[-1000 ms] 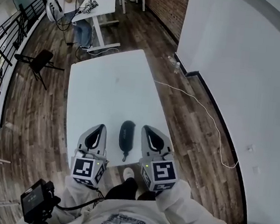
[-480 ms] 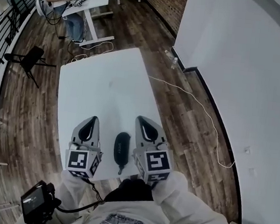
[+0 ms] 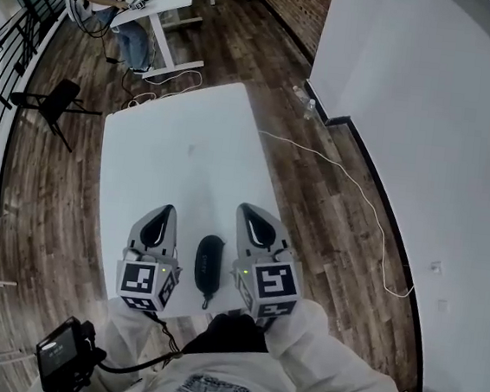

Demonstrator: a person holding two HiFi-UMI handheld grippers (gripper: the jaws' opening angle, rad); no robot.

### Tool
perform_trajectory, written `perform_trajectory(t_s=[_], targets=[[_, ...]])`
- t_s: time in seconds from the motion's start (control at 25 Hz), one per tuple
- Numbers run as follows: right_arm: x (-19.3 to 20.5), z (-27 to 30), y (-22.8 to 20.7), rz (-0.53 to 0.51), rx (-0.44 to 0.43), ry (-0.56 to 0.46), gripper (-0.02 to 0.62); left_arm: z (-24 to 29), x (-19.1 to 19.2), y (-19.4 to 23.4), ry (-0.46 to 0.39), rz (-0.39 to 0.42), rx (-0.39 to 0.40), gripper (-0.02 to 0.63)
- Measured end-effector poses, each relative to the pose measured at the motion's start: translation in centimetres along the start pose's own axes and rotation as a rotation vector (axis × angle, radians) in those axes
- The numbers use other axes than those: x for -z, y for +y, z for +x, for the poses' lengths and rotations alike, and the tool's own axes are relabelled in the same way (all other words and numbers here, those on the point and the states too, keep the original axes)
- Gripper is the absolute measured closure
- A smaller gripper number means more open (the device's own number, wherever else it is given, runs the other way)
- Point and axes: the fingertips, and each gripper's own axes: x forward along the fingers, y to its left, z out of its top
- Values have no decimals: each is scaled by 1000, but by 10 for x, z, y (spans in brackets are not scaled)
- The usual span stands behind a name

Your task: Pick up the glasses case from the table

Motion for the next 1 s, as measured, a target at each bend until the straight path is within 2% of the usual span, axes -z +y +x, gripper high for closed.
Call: perform_trajectory(t_s=[0.36, 0.44, 0.6, 0.72, 0.88, 1.0], targets=[[4, -1, 5, 12, -11, 13, 597, -1, 42, -9, 157, -126, 39, 566], [5, -1, 5, 13, -12, 16, 595, 0, 52, -16, 186, -151, 67, 511], [6, -3, 2, 13, -10, 23, 597, 6, 70, -37, 251, -200, 129, 273], [7, -4, 2, 12, -11, 28, 597, 8, 86, -49, 295, -205, 145, 149], [9, -7, 3, 10, -10, 37, 597, 7, 108, -62, 377, -200, 172, 94], [10, -9, 1, 10, -5, 42, 597, 7, 122, -68, 425, -201, 187, 94]])
